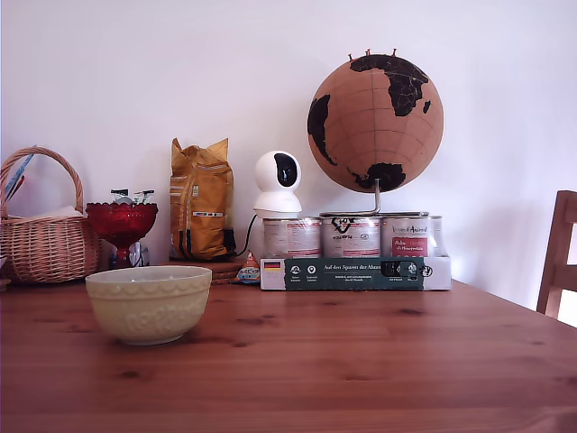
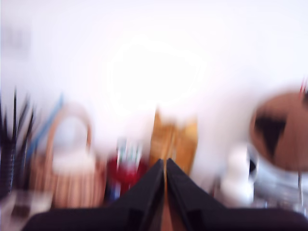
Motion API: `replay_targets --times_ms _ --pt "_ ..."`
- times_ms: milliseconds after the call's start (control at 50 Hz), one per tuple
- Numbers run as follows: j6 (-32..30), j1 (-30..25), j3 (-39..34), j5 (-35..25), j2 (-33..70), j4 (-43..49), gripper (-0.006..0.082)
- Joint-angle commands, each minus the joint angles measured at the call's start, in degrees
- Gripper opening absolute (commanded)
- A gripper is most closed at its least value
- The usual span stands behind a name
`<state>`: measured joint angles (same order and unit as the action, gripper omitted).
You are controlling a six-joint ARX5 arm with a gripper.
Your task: Pick the grey coffee capsule and place it inside the green bowl
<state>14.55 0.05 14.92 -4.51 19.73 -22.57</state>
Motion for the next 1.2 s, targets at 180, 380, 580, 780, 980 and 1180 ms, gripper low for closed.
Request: replay_targets --times_ms 180,380,580,780,980,1180 --pt "0.5 0.5 -1.3 0.0 6.6 -3.8 -0.0021" --pt "0.0 0.7 8.6 -1.9 13.9 2.7 -0.0021" --pt "0.0 0.7 17.2 -3.0 22.6 10.1 0.0004" --pt "-1.5 0.5 17.5 -3.0 24.9 23.0 0.0182" --pt "-1.5 0.5 17.5 0.1 24.8 33.5 0.0309" --pt "-1.5 0.5 16.5 1.7 24.5 39.5 0.0461"
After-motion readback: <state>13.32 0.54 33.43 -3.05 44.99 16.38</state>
